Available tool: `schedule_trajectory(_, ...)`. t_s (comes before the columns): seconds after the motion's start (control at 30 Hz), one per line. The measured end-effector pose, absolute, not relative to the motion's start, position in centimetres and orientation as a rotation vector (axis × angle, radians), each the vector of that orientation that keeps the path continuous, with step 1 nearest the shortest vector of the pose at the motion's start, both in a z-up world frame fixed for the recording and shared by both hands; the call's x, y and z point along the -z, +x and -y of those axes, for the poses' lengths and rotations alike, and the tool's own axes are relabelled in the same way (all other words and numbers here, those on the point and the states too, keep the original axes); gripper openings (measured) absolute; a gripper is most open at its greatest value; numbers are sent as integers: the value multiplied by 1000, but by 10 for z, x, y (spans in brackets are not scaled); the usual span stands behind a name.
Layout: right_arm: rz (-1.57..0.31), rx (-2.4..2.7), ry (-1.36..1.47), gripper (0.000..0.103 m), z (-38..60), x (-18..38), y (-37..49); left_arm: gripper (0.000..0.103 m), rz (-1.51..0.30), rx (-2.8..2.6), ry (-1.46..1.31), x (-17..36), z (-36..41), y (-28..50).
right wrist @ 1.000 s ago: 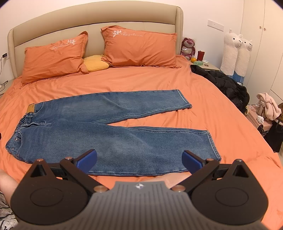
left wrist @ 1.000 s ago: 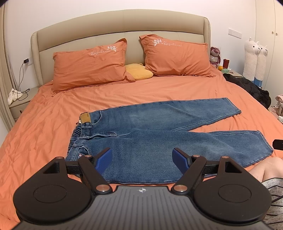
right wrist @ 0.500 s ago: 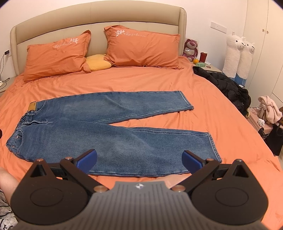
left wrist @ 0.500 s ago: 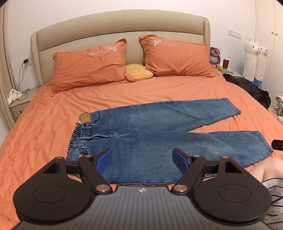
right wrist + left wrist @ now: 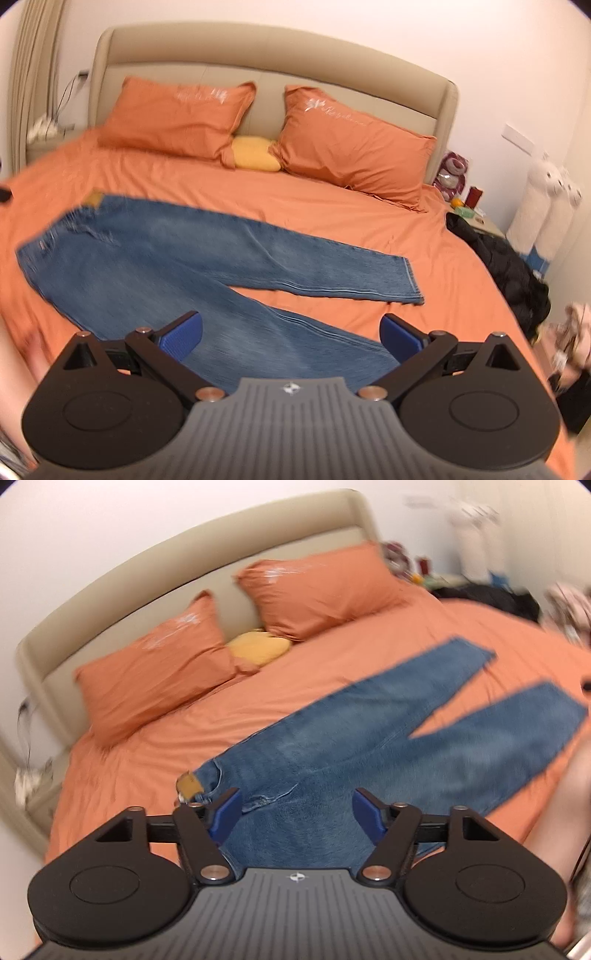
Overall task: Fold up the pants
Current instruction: 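Grasp the waistband with the left gripper while the right gripper grasps a leg hem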
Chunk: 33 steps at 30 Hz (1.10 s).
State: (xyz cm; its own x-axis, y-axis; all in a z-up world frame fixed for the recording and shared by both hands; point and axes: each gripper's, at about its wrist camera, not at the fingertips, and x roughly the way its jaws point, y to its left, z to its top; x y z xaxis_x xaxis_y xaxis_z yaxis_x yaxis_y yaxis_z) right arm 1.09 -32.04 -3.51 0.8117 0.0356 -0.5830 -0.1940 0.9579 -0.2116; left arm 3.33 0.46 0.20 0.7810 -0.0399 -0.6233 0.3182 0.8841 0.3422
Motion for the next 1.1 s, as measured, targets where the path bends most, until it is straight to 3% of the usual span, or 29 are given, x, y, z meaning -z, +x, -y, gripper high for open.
schedule_trajectory(0.07, -655, -138, -308, 93, 333, 45, 29, 75, -659, 232, 540, 8, -6, 44)
schedule_trajectory(0.17, -744, -154, -302, 78, 357, 64, 60, 72, -688, 319, 676, 28, -12, 59)
schedule_trajectory(0.33, -919, -140, -315, 40, 413, 110, 103, 72, -889, 360, 877, 85, -27, 95)
schedule_trajectory(0.6, -1152, -158, -401, 32, 474, 195, 144, 73, -1207, 501, 1167, 190, -40, 118)
schedule_trajectory(0.9, -1334, -273, -415, 33, 485, 236, 158, 75, -1233, 480, 1339, 258, -22, 112)
schedule_trajectory(0.97, -1371, -297, -431, 33, 485, 243, 158, 61, -1199, 446, 1375, 261, -20, 108)
schedule_trajectory(1.03, -1397, -315, -468, 33, 486, 248, 156, 37, -1183, 424, 1356, 255, -21, 103)
schedule_trajectory(1.1, -1411, -345, -500, 37, 488, 250, 153, 24, -1165, 401, 1307, 242, -25, 101)
